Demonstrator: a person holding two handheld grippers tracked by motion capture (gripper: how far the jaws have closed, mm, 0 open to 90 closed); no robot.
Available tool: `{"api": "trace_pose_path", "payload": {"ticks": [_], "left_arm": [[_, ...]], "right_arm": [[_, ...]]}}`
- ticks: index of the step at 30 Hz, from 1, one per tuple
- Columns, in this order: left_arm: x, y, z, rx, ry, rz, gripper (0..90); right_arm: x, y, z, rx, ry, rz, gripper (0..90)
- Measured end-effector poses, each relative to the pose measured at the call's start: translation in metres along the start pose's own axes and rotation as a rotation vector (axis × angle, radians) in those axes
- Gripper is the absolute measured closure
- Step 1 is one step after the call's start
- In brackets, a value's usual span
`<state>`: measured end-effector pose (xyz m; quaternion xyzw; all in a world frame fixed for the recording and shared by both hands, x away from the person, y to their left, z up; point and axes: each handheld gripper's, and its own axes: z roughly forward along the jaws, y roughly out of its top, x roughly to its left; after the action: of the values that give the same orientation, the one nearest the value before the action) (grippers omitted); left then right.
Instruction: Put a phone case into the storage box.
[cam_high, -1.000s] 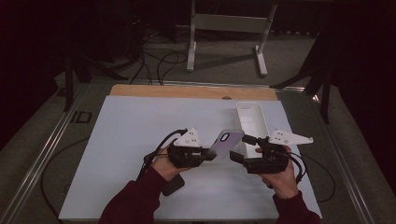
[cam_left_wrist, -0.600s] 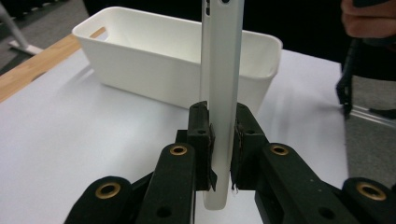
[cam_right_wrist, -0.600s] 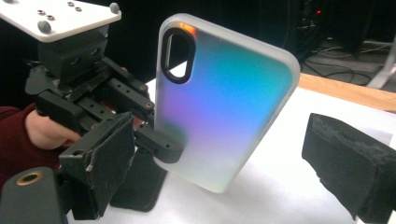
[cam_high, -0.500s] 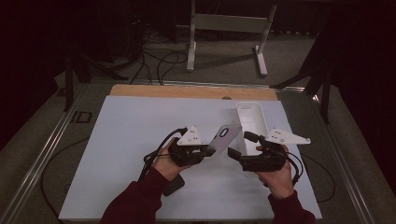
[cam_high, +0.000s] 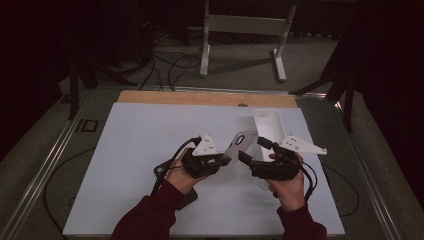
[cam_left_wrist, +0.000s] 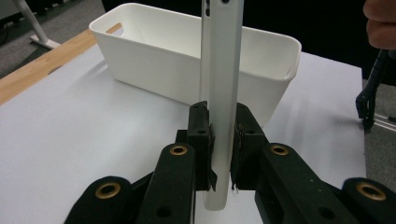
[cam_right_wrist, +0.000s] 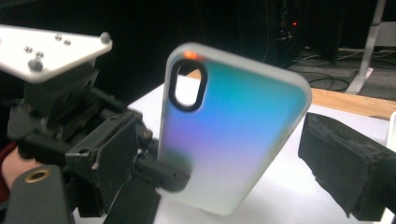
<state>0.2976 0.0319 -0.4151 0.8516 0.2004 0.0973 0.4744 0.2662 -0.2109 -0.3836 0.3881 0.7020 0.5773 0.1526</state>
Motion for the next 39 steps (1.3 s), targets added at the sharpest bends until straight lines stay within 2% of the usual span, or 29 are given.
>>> {"api": "trace_pose_path", "payload": {"ticks": [6,12,17,20,27,39], "left_arm": [[0.000,0.000,0.001,0.002,0.001,-0.001,81.4],[-0.001,0.000,0.002,0.000,0.001,-0.006,81.4],[-0.001,0.000,0.003,0.002,0.000,-0.006,81.4],[-0.002,0.000,0.004,0.001,-0.002,-0.005,81.4],[-0.002,0.001,0.004,-0.001,-0.005,-0.010,81.4],[-0.002,0.000,0.006,0.002,-0.010,-0.020,81.4]], "right_arm": [[0.000,0.002,0.005,-0.040,-0.041,0.067,11.5],[-0.002,0.004,0.010,-0.065,-0.059,0.130,12.5],[0.000,0.002,0.015,-0.065,-0.085,0.142,12.9],[0.000,0.002,0.018,-0.070,-0.083,0.166,13.5],[0.002,0.002,0.021,-0.082,-0.098,0.177,15.4],[0.006,0.002,0.025,-0.084,-0.125,0.161,13.2]]}}
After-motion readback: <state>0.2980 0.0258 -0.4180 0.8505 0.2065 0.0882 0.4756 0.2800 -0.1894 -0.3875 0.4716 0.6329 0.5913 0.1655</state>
